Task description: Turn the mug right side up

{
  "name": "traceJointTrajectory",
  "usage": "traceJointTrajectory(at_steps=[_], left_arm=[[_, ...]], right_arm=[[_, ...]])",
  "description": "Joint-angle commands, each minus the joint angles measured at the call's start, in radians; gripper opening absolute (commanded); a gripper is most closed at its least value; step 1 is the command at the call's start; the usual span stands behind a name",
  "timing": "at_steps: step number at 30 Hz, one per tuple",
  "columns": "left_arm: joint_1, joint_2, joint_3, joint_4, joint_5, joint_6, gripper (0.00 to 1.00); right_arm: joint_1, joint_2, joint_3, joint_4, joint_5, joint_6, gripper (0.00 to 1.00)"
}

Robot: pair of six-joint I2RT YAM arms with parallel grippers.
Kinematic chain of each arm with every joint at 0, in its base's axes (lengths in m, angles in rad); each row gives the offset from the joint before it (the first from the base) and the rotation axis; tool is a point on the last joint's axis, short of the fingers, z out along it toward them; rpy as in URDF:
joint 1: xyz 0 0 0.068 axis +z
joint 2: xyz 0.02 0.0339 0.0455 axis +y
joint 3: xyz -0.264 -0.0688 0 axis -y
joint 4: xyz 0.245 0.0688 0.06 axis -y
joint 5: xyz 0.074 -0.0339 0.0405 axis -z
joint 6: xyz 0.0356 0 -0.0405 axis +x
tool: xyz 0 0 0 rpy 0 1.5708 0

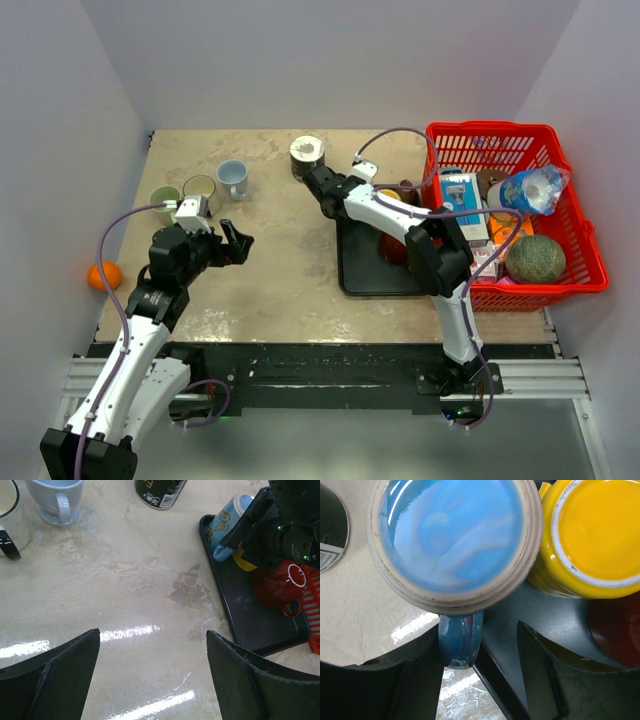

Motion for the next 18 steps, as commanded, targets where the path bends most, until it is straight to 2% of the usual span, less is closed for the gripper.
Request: traceJointTrajectory(at_steps=[1,4,10,13,14,18], left_arm=[[0.001,-0.008,0.015,0.036,0.013,0.024,0.91],[0.001,-0.01,0.017,0.038,0.011,0.027,0.91],[0.001,-0.005,0.02,0.035,0.013,0.028,0.91],[0.001,-0.008,0.017,0.033,0.014,0.027,0.91],[0.001,-0.008,0.017,0.033,0.014,0.027,0.91],[0.001,-0.01,0.015,0.033,0.013,0.024,0.91]], right_arm=[[-0.008,-0.018,0.032,0.02,0.032,0.002,0.56],[-0.011,-0.018,0.03,0.02,0.02,-0.001,0.42],[-0.019,-0.033,0.018,0.029,0.0,-0.011,0.23],[-0.022,-0.049,-0.002,0.057,-0.006,-0.049,0.03],[-0.02,-0.052,-0.013,0.069,-0.006,-0.057,0.0],[-0.022,-0.078,-0.037,0.098,-0.012,-0.1,0.0]])
